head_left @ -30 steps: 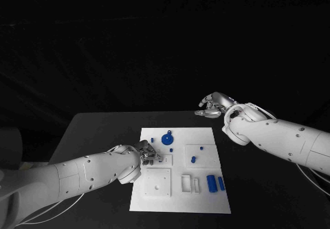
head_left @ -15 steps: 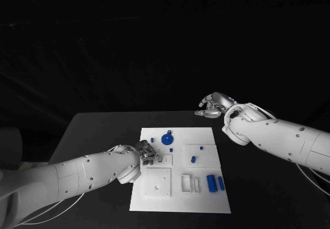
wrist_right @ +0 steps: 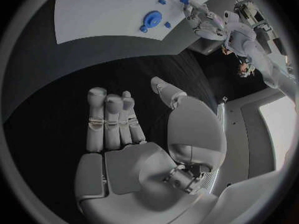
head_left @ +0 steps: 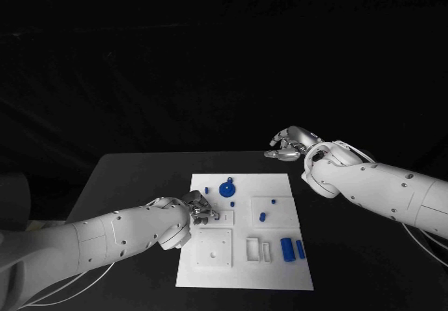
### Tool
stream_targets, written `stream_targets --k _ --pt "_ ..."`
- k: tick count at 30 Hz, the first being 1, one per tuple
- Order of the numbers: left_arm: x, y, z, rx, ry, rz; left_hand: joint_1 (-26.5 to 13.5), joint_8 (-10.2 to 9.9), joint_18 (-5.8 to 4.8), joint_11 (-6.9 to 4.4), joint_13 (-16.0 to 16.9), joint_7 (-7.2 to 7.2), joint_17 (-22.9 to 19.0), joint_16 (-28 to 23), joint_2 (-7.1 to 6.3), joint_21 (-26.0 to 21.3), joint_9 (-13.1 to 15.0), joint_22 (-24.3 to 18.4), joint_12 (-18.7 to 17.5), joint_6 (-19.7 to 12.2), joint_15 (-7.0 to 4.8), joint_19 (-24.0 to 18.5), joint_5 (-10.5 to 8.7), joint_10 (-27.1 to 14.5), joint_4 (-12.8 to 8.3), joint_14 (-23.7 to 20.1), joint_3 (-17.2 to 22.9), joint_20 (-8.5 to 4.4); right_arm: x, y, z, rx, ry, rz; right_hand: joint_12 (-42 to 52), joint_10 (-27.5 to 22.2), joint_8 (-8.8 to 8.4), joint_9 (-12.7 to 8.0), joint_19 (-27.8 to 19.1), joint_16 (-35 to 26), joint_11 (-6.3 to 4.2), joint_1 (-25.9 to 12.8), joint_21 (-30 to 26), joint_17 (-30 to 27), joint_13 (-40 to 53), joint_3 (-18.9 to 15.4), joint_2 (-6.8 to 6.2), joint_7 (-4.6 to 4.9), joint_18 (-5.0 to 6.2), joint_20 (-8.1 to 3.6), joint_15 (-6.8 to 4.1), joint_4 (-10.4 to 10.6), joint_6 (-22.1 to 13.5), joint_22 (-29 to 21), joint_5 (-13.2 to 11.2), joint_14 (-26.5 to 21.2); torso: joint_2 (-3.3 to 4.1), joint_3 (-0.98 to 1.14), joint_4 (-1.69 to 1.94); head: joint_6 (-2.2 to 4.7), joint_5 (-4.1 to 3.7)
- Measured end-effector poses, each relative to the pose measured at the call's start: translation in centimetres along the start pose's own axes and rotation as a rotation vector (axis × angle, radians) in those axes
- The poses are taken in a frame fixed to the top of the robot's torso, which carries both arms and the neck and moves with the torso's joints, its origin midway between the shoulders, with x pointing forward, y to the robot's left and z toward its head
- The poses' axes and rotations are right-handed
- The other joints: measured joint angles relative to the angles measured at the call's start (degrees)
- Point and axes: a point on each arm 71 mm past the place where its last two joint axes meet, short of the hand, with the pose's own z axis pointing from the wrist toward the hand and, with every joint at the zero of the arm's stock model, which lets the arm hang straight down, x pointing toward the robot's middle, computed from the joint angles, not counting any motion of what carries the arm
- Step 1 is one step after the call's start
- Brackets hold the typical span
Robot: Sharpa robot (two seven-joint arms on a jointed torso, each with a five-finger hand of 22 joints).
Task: Assemble the parts on the task board
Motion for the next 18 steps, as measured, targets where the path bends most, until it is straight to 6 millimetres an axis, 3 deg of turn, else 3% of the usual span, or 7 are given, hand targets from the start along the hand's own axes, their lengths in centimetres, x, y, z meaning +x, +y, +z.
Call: stream_targets --k 2,13,15,18 --pt "-0.01 0.01 0.00 0.000 0.000 -0.002 0.01 0.01 -0.60 0.00 0.00 -0.05 0.00 0.00 -0.02 0.00 0.07 0.00 0.00 0.08 0.00 0.00 -0.01 0.00 0.00 0.00 0.00 0.00 0.00 -0.02 0.00 0.001 0.000 0.000 0.00 0.00 0.00 0.00 0.00 0.00 0.00 0.00 0.00 0.00 -0.04 0.00 0.00 0.00 0.00 0.00 0.00 0.00 0.00 0.02 0.00 0.00 0.01 0.00 -0.01 0.03 0.02" --pt "-0.03 0.05 0.00 -0.002 0.002 -0.008 -1.74 0.50 -0.58 -0.22 -0.11 -0.06 -0.18 0.22 -0.27 0.00 0.07 -0.01 0.00 0.62 -0.10 0.00 -0.23 -0.01 0.24 -0.29 -0.24 0.00 0.04 -0.05 -0.01 0.001 0.002 0.000 0.00 0.00 0.00 0.00 0.00 0.00 0.00 0.00 0.00 0.00 -0.04 0.00 0.00 -0.01 0.00 0.00 0.00 0.00 0.01 0.02 0.00 0.00 0.01 0.01 -0.02 -0.01 0.02" --pt "-0.04 0.06 0.00 -0.002 0.002 -0.009 -2.19 0.54 -0.57 -0.23 -0.16 -0.09 -0.30 0.22 -0.92 0.00 -0.04 -0.01 0.00 0.65 -0.10 0.00 -0.21 0.00 0.52 -0.29 -0.36 0.00 0.05 -0.06 -0.02 0.001 0.002 0.000 0.00 0.00 0.00 0.00 0.00 0.00 0.00 0.00 0.00 0.00 -0.08 0.00 0.00 -0.01 0.00 0.00 0.00 0.00 0.01 0.02 0.00 0.00 0.01 0.02 -0.02 0.00 0.02" --pt "-0.07 0.16 0.01 -0.006 0.002 -0.009 -3.15 -0.06 -0.56 -0.37 -0.24 0.04 -0.49 0.22 -3.39 0.00 -0.32 -0.01 0.23 0.50 -0.19 0.00 0.08 -0.26 1.41 -0.39 -0.78 0.00 0.06 -0.08 -0.02 0.002 0.003 -0.001 0.00 0.00 0.00 0.00 0.00 0.00 0.00 0.00 0.00 0.00 -0.09 0.16 0.00 -0.01 0.00 0.00 0.00 0.15 0.02 0.01 0.00 0.00 0.01 0.02 -0.02 0.02 0.02"
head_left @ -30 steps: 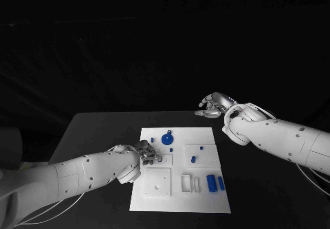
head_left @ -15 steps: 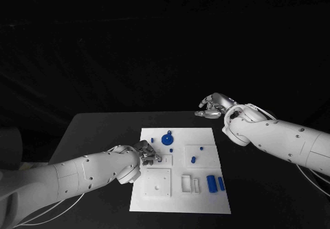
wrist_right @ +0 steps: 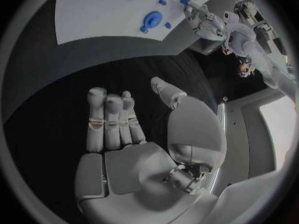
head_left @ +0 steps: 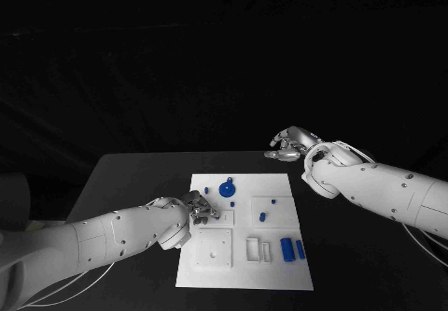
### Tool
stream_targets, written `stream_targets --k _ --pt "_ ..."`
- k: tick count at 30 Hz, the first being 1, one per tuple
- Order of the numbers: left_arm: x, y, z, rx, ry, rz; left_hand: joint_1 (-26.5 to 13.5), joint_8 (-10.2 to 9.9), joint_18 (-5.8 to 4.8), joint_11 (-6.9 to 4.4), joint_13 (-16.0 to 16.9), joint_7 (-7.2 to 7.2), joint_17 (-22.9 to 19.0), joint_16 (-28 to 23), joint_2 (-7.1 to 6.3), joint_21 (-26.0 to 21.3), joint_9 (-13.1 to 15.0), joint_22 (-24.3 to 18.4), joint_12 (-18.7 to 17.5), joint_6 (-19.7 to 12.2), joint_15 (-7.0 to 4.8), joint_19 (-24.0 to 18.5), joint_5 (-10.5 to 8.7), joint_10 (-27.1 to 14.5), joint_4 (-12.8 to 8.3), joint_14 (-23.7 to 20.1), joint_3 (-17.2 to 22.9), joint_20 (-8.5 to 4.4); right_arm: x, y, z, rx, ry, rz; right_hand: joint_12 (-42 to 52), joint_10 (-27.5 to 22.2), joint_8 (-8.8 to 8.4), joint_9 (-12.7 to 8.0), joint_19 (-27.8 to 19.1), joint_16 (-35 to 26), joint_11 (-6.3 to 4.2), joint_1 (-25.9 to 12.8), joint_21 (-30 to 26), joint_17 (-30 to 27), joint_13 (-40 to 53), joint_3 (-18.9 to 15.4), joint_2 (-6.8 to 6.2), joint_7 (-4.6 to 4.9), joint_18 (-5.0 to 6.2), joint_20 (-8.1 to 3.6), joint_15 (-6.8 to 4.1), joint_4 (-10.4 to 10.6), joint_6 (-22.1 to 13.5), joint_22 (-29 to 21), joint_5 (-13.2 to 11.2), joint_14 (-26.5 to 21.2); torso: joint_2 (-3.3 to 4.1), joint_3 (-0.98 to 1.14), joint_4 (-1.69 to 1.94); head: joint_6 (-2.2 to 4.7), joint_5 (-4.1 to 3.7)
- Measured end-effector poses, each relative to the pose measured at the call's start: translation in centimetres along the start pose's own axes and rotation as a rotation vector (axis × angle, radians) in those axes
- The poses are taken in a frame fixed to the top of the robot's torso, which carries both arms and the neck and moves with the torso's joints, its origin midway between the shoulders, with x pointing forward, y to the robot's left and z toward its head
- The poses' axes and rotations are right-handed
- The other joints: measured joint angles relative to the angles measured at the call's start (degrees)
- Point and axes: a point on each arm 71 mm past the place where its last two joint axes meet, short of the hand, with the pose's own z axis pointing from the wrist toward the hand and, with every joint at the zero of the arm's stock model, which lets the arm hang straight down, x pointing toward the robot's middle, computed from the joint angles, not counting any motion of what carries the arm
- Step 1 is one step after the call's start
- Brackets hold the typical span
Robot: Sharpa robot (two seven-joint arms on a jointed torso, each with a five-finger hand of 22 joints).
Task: Assemble the parts on the task board
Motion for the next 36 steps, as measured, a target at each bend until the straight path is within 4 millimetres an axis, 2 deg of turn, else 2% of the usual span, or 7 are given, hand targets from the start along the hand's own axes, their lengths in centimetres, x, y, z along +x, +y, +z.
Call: stream_targets --k 5,10,15,20,26,32,36 --pt "-0.02 0.19 0.01 -0.007 -0.001 -0.001 -1.54 -0.26 0.01 0.33 0.00 0.04 -0.29 0.00 -4.28 0.00 -0.24 0.00 0.16 -0.44 -0.01 0.00 0.16 -0.40 2.18 -0.20 0.16 0.00 0.06 -0.04 -0.02 0.001 0.001 0.000 0.00 0.00 0.00 0.00 0.00 0.00 0.00 0.00 0.00 0.00 0.00 0.00 0.00 0.00 0.00 0.00 0.00 0.00 0.00 0.00 0.00 0.00 0.01 -0.02 0.00 -0.02 -0.03" --pt "-0.09 0.30 0.00 -0.012 -0.002 -0.001 -2.08 -0.26 0.02 0.22 -0.06 0.22 -0.43 0.00 -5.90 0.00 -0.32 -0.01 0.39 -0.66 -0.01 0.00 0.16 -0.51 3.19 -0.21 0.34 0.00 0.07 -0.10 -0.04 0.002 0.002 0.000 0.00 0.00 0.00 0.00 0.00 0.00 0.00 0.00 0.00 0.00 -0.01 0.00 0.00 -0.01 0.00 0.00 0.00 0.00 0.01 -0.01 0.22 0.00 0.00 -0.02 0.01 -0.02 -0.03" --pt "-0.12 0.34 0.00 -0.014 -0.002 -0.002 -2.07 -0.26 0.03 0.16 -0.06 0.15 -0.54 0.23 -5.95 0.00 -0.32 0.04 0.39 -0.74 0.00 0.00 0.16 -0.57 3.48 -0.21 0.63 0.00 0.08 -0.12 -0.04 0.002 0.002 0.000 0.00 0.00 0.00 0.00 0.00 0.00 0.00 0.00 0.00 0.00 -0.04 0.00 0.00 -0.02 0.00 0.00 0.00 0.00 0.02 -0.01 0.21 0.00 0.00 -0.04 0.02 -0.05 -0.02" --pt "-0.11 0.35 0.00 -0.016 -0.001 -0.006 -0.25 -0.26 0.04 0.26 -0.05 0.14 -0.62 0.23 -4.14 0.00 -0.32 0.04 0.66 -0.75 0.00 0.00 0.16 -0.67 3.07 -0.22 1.00 0.00 0.09 -0.11 -0.04 0.002 0.003 0.000 0.00 0.00 0.00 0.00 0.00 0.00 0.00 0.00 0.00 -0.05 -0.04 0.00 0.00 -0.08 -0.01 0.00 0.00 0.00 0.08 -0.01 0.21 0.00 0.00 -0.05 0.02 -0.09 0.00" --pt "-0.12 0.41 -0.01 -0.019 0.001 -0.014 0.01 -0.26 0.10 0.37 -0.12 0.05 -0.73 0.45 -3.87 0.00 -0.31 0.03 0.67 -0.85 0.09 0.00 0.16 -0.78 2.75 -0.30 0.68 0.00 0.10 -0.11 -0.05 0.002 0.003 0.000 -0.01 0.00 0.00 0.00 0.00 0.00 0.00 0.00 0.00 -0.05 -0.10 0.00 0.00 -0.09 0.00 0.00 0.00 0.00 0.09 -0.02 0.21 0.00 0.00 -0.04 0.03 -0.09 0.03" --pt "-0.29 0.86 -0.42 -0.020 0.006 -0.023 -3.44 -0.26 0.11 0.37 -0.18 0.05 -0.84 0.48 -7.29 0.00 -0.32 0.03 0.88 -0.86 0.09 0.00 0.16 -0.77 4.71 -0.30 -1.65 0.00 0.05 -0.24 -0.09 0.004 0.003 -0.001 -0.01 0.00 0.00 0.00 0.00 0.00 0.00 0.00 0.00 -0.05 -0.10 0.00 0.00 -0.10 0.00 0.00 0.00 0.00 0.10 -0.02 0.21 0.00 0.00 -0.04 0.02 -0.03 0.03" --pt "-0.23 0.97 -0.77 -0.013 0.012 -0.021 -6.27 -0.26 0.11 0.17 -0.22 0.06 -0.91 0.71 -8.27 0.00 -0.32 0.03 0.88 -0.95 0.10 -0.20 0.16 -1.01 5.44 -0.31 -5.61 0.20 -0.04 -0.43 -0.13 0.007 0.002 -0.002 -0.01 0.00 0.00 0.00 0.00 0.00 0.00 0.00 0.00 -0.05 -0.10 0.00 0.00 -0.11 -0.01 0.00 0.00 0.00 0.11 -0.02 0.21 0.00 -0.02 -0.02 0.02 0.03 -0.03"
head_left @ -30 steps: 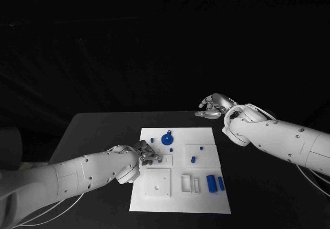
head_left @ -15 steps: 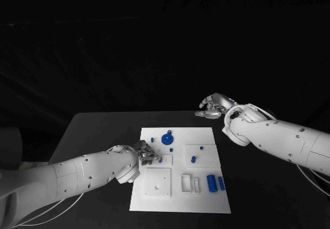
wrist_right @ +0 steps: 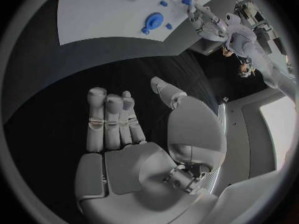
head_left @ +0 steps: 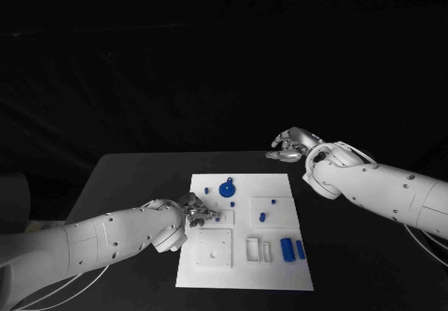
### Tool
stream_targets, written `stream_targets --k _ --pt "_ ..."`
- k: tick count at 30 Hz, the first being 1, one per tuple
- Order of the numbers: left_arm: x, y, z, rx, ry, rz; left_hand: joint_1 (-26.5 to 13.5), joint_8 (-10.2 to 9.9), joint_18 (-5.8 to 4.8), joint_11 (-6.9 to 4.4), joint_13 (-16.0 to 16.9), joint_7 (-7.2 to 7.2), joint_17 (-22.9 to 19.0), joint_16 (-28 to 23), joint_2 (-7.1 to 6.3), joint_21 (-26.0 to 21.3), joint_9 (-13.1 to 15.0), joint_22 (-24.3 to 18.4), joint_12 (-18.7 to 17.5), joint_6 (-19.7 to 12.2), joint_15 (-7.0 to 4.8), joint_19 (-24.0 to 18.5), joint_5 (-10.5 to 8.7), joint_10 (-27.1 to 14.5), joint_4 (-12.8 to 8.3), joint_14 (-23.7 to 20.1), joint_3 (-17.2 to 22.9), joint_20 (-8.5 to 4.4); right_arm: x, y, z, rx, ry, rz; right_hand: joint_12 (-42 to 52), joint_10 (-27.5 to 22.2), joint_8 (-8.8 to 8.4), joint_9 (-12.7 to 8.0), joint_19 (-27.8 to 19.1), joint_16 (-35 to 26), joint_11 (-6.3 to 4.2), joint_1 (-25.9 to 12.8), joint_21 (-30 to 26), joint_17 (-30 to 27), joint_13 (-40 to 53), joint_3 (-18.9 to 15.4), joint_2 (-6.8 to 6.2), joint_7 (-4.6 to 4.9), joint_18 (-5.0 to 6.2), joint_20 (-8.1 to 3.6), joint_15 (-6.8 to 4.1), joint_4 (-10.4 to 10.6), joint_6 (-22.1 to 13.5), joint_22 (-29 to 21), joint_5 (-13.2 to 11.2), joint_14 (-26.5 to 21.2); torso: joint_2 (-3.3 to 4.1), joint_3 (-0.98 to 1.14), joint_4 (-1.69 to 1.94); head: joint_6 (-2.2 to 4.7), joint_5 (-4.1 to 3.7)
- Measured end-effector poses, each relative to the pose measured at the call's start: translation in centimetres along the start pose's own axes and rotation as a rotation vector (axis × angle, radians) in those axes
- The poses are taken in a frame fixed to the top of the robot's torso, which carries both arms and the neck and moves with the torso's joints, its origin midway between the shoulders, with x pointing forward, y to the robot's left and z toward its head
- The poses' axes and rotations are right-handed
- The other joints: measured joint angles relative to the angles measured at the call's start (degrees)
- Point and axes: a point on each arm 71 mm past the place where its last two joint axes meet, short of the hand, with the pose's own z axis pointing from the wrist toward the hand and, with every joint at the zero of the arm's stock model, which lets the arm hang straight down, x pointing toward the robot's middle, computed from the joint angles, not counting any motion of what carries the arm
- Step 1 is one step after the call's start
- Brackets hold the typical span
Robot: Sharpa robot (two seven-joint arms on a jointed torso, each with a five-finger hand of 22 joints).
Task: Assemble the parts on the task board
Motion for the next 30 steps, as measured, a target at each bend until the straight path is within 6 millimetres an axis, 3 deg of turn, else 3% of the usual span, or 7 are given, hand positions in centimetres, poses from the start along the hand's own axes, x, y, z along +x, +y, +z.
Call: stream_targets --k 3,14,22,30 --pt "0.1 -0.1 -0.1 0.008 0.002 0.012 -0.89 0.00 0.01 0.01 -0.03 -0.03 -0.06 0.00 -0.54 0.00 0.09 0.00 0.00 -0.10 0.01 -0.01 0.00 -0.20 0.91 -0.01 -0.91 0.01 0.0 0.0 0.0 0.000 0.000 0.000 0.08 0.00 0.00 0.00 0.00 0.00 0.00 0.00 0.00 0.00 0.00 0.00 0.00 0.01 0.01 0.00 0.00 0.00 -0.02 0.00 0.00 0.00 -0.02 0.02 0.01 0.00 -0.01" --pt "0.4 -0.5 0.2 0.010 0.025 0.076 -1.78 1.07 0.01 -0.36 -0.10 -0.57 -0.13 0.70 0.28 0.00 0.79 -0.01 0.56 2.27 -0.11 -0.01 0.00 0.13 4.24 -0.29 -1.08 0.01 0.0 0.0 0.0 0.000 0.001 0.000 0.24 0.00 0.00 0.00 0.00 0.00 0.00 0.00 0.00 0.00 -0.05 0.00 0.00 0.14 0.01 0.00 0.00 0.00 -0.14 -0.01 0.00 0.00 0.01 0.04 -0.03 -0.01 0.07" --pt "0.7 -0.7 0.5 0.003 0.045 0.113 0.08 1.66 0.01 -0.95 -0.09 -1.03 -0.13 1.28 3.70 0.41 1.26 -0.02 1.07 3.21 -0.54 -0.01 0.00 0.58 3.27 0.14 -2.89 0.01 0.0 0.1 0.0 -0.001 0.002 0.000 0.24 0.00 0.00 0.00 0.00 0.00 0.00 0.00 0.00 0.01 -0.10 0.00 0.00 0.13 0.00 0.00 0.00 0.00 -0.13 -0.01 0.00 0.00 0.04 0.01 -0.03 -0.12 0.03" --pt "1.0 -1.0 0.8 0.000 0.067 0.136 0.26 2.00 0.02 -1.04 -0.16 -1.23 -0.13 1.51 4.58 0.41 1.46 -0.02 1.11 3.41 -0.55 -0.01 0.00 0.66 3.12 0.15 -3.74 0.01 0.1 0.2 0.0 -0.003 0.003 0.001 0.24 0.00 0.00 0.00 0.25 0.00 0.00 0.00 0.00 0.01 -0.10 0.00 0.00 0.12 0.01 -0.06 0.00 0.00 -0.12 -0.01 0.00 0.00 0.04 0.00 -0.03 -0.27 -0.04"
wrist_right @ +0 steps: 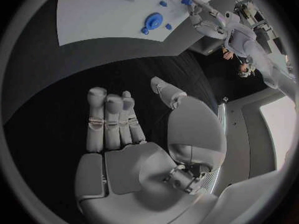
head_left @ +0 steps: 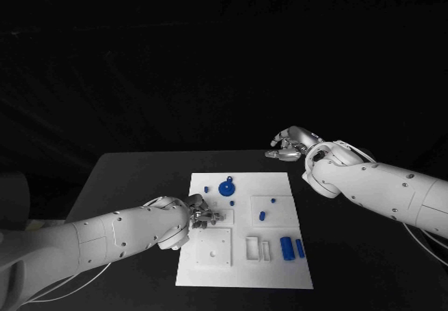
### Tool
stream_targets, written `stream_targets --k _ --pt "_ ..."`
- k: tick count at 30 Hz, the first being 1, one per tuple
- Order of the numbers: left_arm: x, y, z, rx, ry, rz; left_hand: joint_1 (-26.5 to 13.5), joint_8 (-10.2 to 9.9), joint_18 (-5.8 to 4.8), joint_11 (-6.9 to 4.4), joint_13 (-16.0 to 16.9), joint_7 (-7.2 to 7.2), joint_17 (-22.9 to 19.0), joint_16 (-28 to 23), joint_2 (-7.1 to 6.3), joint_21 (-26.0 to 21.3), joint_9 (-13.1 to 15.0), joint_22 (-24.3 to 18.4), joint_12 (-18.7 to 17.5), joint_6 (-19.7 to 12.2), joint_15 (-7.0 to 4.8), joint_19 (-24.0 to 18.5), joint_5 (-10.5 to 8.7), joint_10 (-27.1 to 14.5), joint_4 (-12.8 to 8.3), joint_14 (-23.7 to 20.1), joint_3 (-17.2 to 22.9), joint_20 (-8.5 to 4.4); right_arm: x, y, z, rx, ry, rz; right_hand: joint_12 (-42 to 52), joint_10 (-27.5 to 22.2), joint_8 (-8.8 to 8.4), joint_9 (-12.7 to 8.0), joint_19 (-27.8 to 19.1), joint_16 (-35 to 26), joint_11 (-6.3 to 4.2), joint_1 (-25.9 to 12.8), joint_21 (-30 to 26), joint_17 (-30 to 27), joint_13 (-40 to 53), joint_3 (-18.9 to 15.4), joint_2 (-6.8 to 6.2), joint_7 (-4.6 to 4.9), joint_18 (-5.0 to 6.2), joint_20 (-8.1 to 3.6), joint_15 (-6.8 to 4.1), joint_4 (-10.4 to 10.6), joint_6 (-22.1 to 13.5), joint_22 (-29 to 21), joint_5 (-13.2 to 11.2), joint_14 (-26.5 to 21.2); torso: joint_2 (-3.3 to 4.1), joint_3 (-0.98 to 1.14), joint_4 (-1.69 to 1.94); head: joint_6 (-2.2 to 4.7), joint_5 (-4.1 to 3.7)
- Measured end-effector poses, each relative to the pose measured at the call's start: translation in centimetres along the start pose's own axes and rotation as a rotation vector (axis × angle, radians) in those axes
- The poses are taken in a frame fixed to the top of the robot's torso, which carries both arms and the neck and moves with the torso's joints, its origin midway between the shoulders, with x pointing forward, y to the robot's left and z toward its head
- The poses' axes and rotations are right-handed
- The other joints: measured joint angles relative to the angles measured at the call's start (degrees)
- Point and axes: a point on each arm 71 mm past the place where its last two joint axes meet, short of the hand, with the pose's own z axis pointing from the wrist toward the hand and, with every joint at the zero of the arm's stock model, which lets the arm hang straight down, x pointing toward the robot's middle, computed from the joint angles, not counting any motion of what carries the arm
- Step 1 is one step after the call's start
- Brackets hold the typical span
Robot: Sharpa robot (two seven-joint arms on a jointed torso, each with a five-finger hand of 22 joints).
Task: Assemble the parts on the task board
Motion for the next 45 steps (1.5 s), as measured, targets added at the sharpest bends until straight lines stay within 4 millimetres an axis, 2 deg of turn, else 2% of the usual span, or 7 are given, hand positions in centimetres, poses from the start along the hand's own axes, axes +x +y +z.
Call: stream_targets --k 10,19,27,37,45 --pt "-0.25 0.04 0.23 -0.007 -0.002 0.007 -0.40 0.33 0.00 0.00 -0.13 -0.14 -0.14 0.00 0.98 0.00 -0.06 0.00 0.00 0.15 0.00 0.00 0.00 0.00 0.20 0.00 -0.70 0.00 0.02 0.03 0.01 -0.001 0.001 0.000 0.00 0.00 0.00 0.00 -0.01 0.00 0.00 0.00 0.00 0.00 -0.05 0.00 0.00 -0.01 0.00 0.01 0.00 0.00 0.01 0.00 0.00 0.00 0.00 -0.03 0.02 -0.09 -0.08" --pt "-0.42 0.05 0.33 -0.013 -0.007 0.009 -0.44 0.10 0.00 0.00 -0.13 -0.15 -0.14 0.00 1.00 0.00 -0.14 -0.01 0.00 0.31 0.01 0.00 0.00 0.00 0.05 0.00 -0.85 0.00 0.04 0.06 0.02 -0.001 0.002 0.000 0.00 0.00 0.00 0.00 -0.01 0.00 0.00 0.00 0.00 -0.05 -0.05 0.00 0.00 -0.02 0.00 0.01 0.00 0.00 0.02 0.02 0.00 0.00 -0.01 -0.03 0.02 -0.14 -0.13" --pt "-0.52 -0.12 0.48 -0.017 -0.010 0.011 -0.10 0.10 0.00 0.00 -0.18 -0.02 -0.26 0.00 1.70 0.00 -0.14 0.04 0.00 0.20 -0.11 0.00 0.00 0.00 -0.35 -0.13 -1.25 0.00 0.09 0.14 0.04 -0.002 0.003 0.000 -0.01 0.00 0.00 0.00 -0.01 0.00 0.00 0.00 0.00 -0.05 -0.11 0.00 0.00 -0.03 0.00 0.02 0.00 0.00 0.03 0.04 0.00 0.00 0.00 0.00 0.02 -0.23 -0.12" --pt "-0.60 -0.26 0.67 -0.020 -0.012 0.014 1.27 -0.19 0.00 0.00 -0.30 -0.02 -0.48 0.22 3.07 0.00 -0.15 0.03 0.00 0.20 -0.19 0.00 0.00 0.00 -2.02 -0.21 -1.81 0.00 0.10 0.13 0.04 -0.002 0.005 0.000 -0.01 0.00 0.00 0.00 -0.02 0.00 0.00 0.00 0.00 -0.05 -0.10 0.00 0.00 -0.11 0.00 0.03 0.00 0.00 0.11 0.04 0.00 0.00 0.00 0.00 -0.01 -0.24 -0.17" --pt "-0.64 -0.36 0.77 -0.020 -0.012 0.015 2.46 -0.35 0.00 0.00 -0.47 -0.03 -0.67 0.22 4.93 0.00 -0.15 0.02 0.22 0.21 -0.18 0.00 0.00 0.00 -4.38 -0.22 -1.98 0.00 0.11 0.14 0.03 -0.002 0.006 0.000 0.05 -0.15 0.00 0.00 -0.02 0.00 0.15 0.00 0.00 -0.05 -0.16 0.00 0.00 -0.12 0.00 0.03 0.00 0.00 0.12 0.03 0.00 0.00 -0.01 0.00 -0.01 -0.28 -0.25"
